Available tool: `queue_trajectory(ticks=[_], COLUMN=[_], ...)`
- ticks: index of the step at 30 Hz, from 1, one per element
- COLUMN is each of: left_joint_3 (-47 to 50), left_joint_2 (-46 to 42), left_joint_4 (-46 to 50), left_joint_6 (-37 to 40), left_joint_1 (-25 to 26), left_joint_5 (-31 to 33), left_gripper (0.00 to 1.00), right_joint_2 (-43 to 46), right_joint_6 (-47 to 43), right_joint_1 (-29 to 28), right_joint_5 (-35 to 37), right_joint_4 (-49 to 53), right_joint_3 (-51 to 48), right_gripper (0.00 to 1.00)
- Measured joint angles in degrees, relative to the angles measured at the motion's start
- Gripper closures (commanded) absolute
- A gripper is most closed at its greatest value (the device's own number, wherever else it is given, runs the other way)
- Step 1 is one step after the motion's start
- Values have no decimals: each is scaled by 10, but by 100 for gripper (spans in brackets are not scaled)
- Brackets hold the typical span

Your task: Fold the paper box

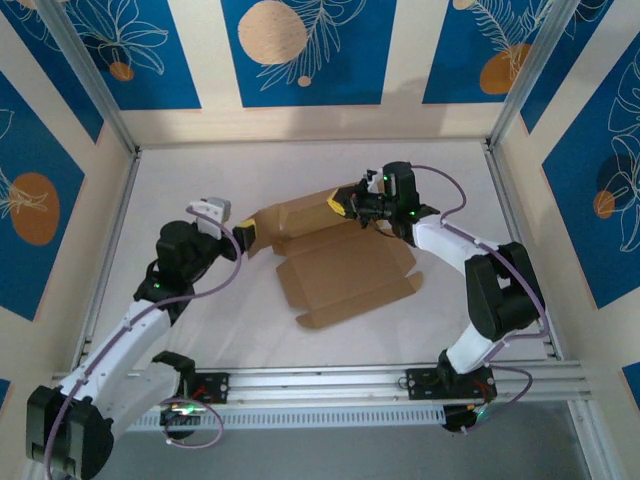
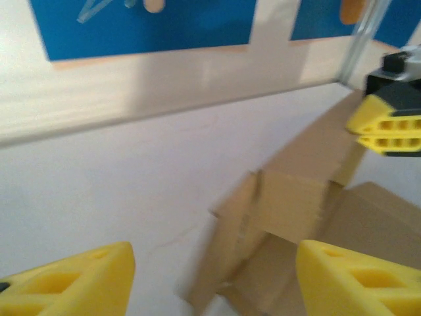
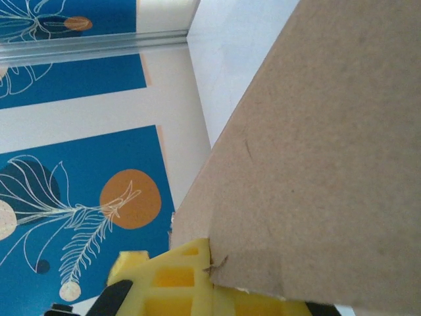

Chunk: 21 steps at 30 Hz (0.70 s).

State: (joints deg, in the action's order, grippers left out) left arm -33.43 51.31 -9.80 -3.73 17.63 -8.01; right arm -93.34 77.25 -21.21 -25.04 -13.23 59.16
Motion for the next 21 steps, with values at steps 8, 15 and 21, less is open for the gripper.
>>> queue_trajectory(ticks=[8, 15, 21], left_joint_3=[-3, -6, -6], left_joint_2=[26, 95, 125], left_joint_4=[-18, -13, 2], left_joint_6=[28, 1, -40], left_joint_1=[-86, -97, -71], left_joint_5=[37, -14, -60], left_gripper=[34, 36, 36], right_joint_2=[0, 0, 0], right_joint_6=[-23, -24, -22], right_joint_1=[4, 14, 16], right_joint_5=[-29, -35, -34], right_joint_4=[26, 31, 30], right_joint_3=[1, 7, 15], right_gripper=[96, 96, 96])
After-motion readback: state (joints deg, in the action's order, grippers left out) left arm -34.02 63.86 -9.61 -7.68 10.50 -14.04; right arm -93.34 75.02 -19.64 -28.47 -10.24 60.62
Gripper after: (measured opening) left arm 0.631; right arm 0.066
